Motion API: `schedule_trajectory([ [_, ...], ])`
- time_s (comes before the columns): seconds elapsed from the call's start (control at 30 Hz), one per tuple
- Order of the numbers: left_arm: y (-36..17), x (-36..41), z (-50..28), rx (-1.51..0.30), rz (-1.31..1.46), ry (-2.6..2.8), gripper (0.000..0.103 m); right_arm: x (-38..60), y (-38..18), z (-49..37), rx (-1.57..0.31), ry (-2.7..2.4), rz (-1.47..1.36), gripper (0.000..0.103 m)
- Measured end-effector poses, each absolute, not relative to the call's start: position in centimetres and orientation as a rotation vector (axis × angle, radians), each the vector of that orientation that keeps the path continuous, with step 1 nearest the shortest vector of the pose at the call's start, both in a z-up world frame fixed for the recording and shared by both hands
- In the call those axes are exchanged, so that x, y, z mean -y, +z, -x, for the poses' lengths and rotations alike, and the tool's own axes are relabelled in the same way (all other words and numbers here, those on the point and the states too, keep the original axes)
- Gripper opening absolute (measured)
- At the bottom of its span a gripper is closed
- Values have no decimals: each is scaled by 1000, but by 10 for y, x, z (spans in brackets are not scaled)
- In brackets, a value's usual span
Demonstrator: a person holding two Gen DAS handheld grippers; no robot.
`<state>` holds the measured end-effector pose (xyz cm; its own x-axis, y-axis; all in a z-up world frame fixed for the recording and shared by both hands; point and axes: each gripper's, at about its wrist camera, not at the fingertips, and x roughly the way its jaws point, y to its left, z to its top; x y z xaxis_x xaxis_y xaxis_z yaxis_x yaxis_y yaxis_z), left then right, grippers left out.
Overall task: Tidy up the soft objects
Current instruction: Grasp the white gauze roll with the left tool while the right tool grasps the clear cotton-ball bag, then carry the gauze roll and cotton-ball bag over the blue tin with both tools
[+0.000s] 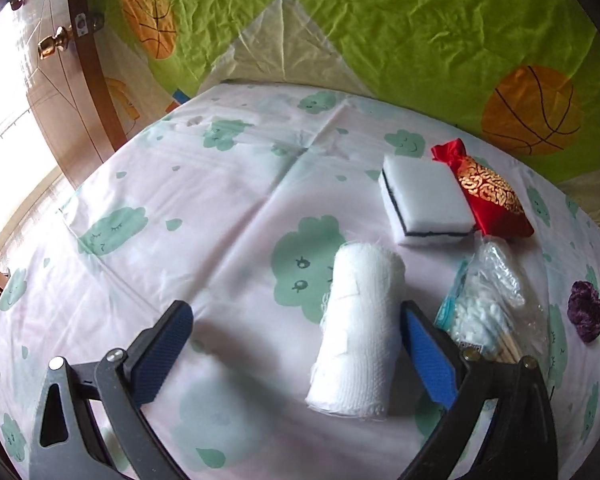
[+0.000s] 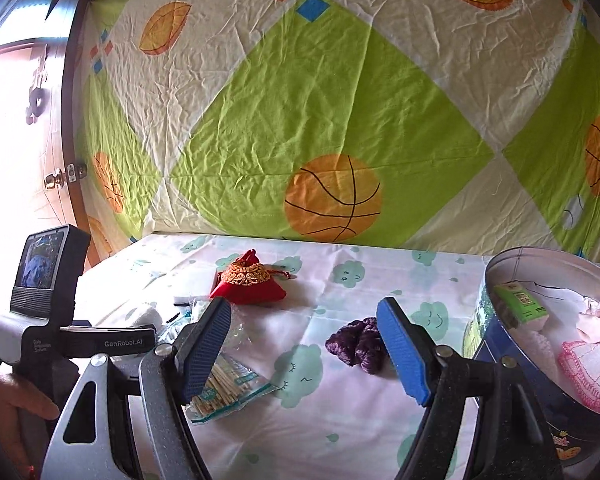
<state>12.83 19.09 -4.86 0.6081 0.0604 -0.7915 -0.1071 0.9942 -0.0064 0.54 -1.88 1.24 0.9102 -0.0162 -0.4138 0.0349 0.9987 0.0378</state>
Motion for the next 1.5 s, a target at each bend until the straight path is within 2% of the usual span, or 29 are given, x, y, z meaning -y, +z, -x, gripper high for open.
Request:
schedule_trajectory([
  [0.17, -58, -186, -133, -959, 42, 83, 103, 22, 6, -21, -488, 16, -114, 77],
  [0.27, -59, -190, -134, -964, 70, 73, 95, 21, -1, -36, -540, 71, -158, 77],
  [0.33, -58, -190, -133, -958, 66, 72, 80, 17, -6, -48, -578, 114, -182, 77],
  [0.37, -57, -188, -133, -952, 63, 62, 75, 15, -9, -54, -597, 134, -193, 77],
  [0.43, -54, -184, -131, -938, 51, 41, 53, 10, -15, -68, -642, 161, -208, 77],
  [0.47, -53, -182, -130, -932, 45, 31, 45, 8, -18, -74, -662, 170, -219, 77],
  [0.5, -52, -181, -130, -926, 41, 21, 31, 6, -21, -79, -677, 177, -235, 77],
  [0.77, -48, -196, -131, -921, 156, -7, 31, -13, -40, -123, -805, 210, -288, 77],
  [0.87, -46, -206, -131, -922, 215, -12, 31, -18, -45, -131, -850, 201, -269, 69],
  [0.9, -45, -210, -130, -917, 240, -17, 31, -20, -46, -131, -866, 207, -258, 64],
  [0.93, -43, -214, -130, -910, 264, -23, 31, -21, -45, -131, -862, 209, -250, 54],
  [1.07, -37, -218, -126, -868, 318, -52, 31, -19, -44, -128, -872, 250, -245, 43],
  [1.13, -34, -215, -124, -853, 313, -60, 31, -12, -43, -124, -851, 268, -288, 31],
  [1.33, -29, -221, -121, -808, 356, -98, 31, 13, -12, -97, -653, 316, -390, 29],
  [1.5, -18, -220, -114, -723, 336, -91, 31, 12, 4, -72, -555, 296, -339, 28],
])
